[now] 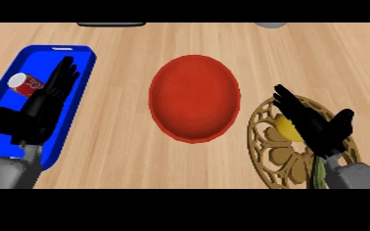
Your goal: Pick the lemon from the placemat and place it in the bowl
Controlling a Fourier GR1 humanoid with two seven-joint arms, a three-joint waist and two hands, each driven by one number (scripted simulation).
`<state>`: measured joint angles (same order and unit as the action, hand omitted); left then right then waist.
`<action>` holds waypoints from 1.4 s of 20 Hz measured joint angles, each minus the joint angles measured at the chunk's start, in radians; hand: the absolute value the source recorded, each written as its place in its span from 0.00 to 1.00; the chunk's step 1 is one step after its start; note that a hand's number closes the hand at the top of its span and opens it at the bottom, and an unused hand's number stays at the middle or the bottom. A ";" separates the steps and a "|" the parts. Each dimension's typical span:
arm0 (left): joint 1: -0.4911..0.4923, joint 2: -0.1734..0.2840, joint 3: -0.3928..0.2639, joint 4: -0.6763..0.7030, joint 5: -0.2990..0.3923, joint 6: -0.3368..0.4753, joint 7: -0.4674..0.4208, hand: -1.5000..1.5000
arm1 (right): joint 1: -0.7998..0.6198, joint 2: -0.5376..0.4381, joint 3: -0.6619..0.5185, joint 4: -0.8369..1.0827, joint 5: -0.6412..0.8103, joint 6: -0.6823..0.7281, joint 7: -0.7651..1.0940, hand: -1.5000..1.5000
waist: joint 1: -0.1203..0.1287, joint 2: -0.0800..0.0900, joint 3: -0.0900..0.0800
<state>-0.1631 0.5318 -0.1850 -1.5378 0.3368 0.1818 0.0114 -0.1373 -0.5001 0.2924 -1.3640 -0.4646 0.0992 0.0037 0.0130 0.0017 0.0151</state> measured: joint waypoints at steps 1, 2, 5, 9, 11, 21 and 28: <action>0.003 0.007 0.011 -0.009 0.003 -0.001 0.002 0.50 | 0.007 0.000 0.012 -0.018 -0.006 0.033 -0.006 0.00 | -0.002 -0.001 -0.003; 0.001 0.007 0.020 -0.010 0.003 0.004 0.000 0.50 | 0.001 0.000 0.031 -0.043 -0.020 0.086 -0.015 0.00 | -0.001 -0.002 -0.006; -0.018 0.004 0.048 -0.009 0.001 0.023 -0.026 0.50 | -0.037 0.029 0.123 -0.145 -0.065 0.271 -0.053 0.00 | 0.022 -0.007 -0.009; -0.022 -0.005 0.097 0.006 0.013 0.055 -0.045 0.50 | -0.113 -0.010 0.131 -0.316 0.039 0.374 -0.193 0.00 | 0.001 -0.027 -0.013; -0.022 -0.008 0.129 0.013 0.026 0.065 -0.057 0.50 | -0.071 -0.035 0.101 -0.373 0.091 0.401 -0.318 0.00 | -0.020 -0.022 -0.012; -0.017 -0.013 0.191 0.033 0.041 0.055 -0.096 0.50 | 0.116 -0.309 -0.136 -0.499 0.345 0.391 -0.729 0.00 | -0.041 -0.008 -0.013; -0.029 -0.015 0.203 0.048 0.039 0.027 -0.103 0.50 | 0.140 -0.543 -0.309 -0.495 0.438 0.360 -0.761 0.00 | -0.030 -0.004 -0.014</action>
<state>-0.1925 0.5165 0.0179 -1.4898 0.3762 0.2089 -0.0911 0.0029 -1.0431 -0.0168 -1.8593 -0.0268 0.4596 -0.7570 -0.0168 -0.0023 0.0009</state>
